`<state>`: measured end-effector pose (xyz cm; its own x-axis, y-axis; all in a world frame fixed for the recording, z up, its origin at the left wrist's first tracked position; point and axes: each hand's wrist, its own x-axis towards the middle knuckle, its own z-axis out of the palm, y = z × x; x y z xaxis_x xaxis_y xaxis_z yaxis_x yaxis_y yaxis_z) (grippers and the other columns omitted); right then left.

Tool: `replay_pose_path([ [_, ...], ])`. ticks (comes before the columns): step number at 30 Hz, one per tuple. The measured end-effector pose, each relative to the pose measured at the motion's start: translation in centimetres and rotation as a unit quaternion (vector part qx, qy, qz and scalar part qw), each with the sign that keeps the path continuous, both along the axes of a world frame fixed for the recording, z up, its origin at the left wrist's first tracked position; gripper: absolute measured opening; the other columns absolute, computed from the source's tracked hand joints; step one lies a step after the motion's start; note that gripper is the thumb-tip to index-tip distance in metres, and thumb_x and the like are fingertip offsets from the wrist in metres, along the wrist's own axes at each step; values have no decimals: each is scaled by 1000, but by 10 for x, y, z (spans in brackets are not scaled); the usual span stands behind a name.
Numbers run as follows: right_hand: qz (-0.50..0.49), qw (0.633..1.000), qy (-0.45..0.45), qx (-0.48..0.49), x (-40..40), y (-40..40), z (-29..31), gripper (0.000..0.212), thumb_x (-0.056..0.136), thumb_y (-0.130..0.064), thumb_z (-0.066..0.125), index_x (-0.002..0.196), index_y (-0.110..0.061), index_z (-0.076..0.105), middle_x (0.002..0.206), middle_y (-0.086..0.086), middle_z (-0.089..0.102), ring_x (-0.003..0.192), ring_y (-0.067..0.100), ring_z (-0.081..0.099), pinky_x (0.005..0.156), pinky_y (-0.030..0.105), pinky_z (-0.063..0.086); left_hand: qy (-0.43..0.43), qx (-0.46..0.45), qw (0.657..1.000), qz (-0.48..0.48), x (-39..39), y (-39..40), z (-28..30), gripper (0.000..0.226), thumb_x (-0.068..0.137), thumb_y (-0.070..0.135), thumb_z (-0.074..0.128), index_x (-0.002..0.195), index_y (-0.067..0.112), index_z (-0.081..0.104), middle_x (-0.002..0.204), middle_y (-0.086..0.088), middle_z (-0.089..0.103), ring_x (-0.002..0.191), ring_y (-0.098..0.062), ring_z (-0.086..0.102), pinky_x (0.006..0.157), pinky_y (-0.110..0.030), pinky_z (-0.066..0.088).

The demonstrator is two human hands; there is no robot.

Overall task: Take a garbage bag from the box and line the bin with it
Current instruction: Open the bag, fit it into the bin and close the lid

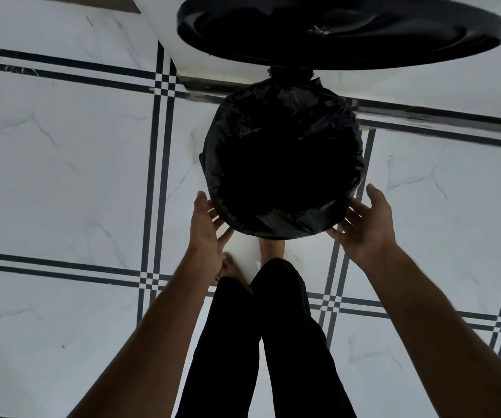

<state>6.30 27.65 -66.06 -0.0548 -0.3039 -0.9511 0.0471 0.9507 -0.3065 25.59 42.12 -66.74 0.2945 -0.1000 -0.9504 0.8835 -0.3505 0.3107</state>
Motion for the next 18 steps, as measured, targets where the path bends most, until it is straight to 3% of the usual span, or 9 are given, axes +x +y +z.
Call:
replay_pose_path([
  [4,-42,999,-20,10,-1,-2,-2,44,95,-52,46,92,-13,65,93,2,66,87,17,62,81,40,51,39,-21,998,48,0,-1,-6,52,101,50,32,136,15,48,128,-9,58,120,-27,55,101,-45,45],
  [8,-57,998,-28,1,-3,-1,-9,49,93,-53,48,111,-12,68,110,6,67,107,22,64,90,41,53,42,-25,995,85,-1,8,-8,50,101,49,35,126,9,54,116,-10,64,107,-25,62,98,-41,49],
  [9,-66,997,-28,-6,-4,-1,-10,48,93,-52,48,110,-11,68,105,6,69,104,22,66,86,39,55,48,-30,994,96,-1,10,-8,51,101,49,36,124,8,56,115,-10,65,107,-26,63,100,-41,49],
  [11,-107,994,-30,-15,-6,1,-10,40,94,-47,50,102,-10,64,78,4,68,78,18,69,69,31,58,52,-35,993,97,-1,13,-10,52,100,50,37,123,7,58,116,-10,66,113,-26,62,105,-40,46],
  [13,-153,987,-41,-15,-11,6,-12,37,94,-44,53,104,-9,59,71,5,64,63,17,68,64,29,58,39,-20,996,71,-1,16,-12,53,100,51,36,122,9,59,118,-8,64,121,-24,57,107,-39,43],
  [15,-137,990,-42,-6,-19,17,-13,40,95,-47,51,107,-10,60,85,7,66,72,18,70,71,32,58,42,-16,997,58,-3,16,-13,55,99,52,34,124,10,59,123,-7,62,123,-23,54,107,-42,41],
  [18,-94,994,-45,33,-29,38,-16,49,95,-56,46,109,-13,65,107,9,69,104,23,66,96,44,51,79,-40,993,83,-6,15,-11,55,99,53,33,129,13,54,125,-8,61,118,-25,56,104,-48,44],
])
